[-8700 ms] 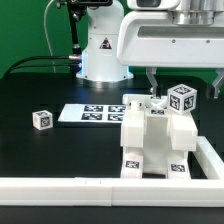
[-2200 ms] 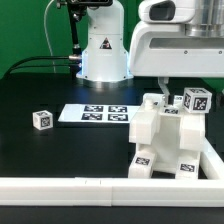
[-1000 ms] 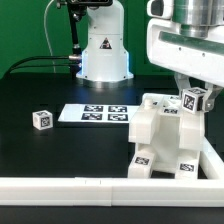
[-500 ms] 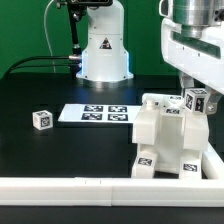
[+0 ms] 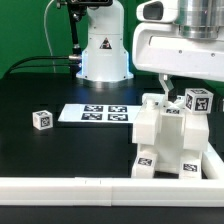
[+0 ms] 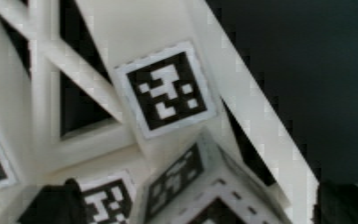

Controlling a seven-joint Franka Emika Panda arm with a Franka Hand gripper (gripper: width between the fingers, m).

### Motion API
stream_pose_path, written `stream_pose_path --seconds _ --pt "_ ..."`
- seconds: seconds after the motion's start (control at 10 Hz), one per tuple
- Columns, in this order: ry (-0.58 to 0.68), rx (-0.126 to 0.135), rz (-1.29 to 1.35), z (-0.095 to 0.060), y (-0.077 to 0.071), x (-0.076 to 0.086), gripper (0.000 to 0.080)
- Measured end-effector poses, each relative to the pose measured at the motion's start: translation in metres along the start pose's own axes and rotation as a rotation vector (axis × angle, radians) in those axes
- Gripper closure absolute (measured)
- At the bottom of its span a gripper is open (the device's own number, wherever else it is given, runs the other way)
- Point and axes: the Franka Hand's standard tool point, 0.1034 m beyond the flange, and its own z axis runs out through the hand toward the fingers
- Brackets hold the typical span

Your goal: Assemble chair

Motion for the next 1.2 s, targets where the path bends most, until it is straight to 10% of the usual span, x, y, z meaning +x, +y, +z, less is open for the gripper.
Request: stream_pose_path --seconds 0.5,0.9,1.2 --pt "0.007 0.002 -0.305 0.0006 0.0006 0.0005 0.015" --pt "0.006 0.003 -0.132 0.0009 0.0007 0.0006 0.0536" --pt "0.005 0.005 0.064 0.001 0.0005 0.0004 0.0536"
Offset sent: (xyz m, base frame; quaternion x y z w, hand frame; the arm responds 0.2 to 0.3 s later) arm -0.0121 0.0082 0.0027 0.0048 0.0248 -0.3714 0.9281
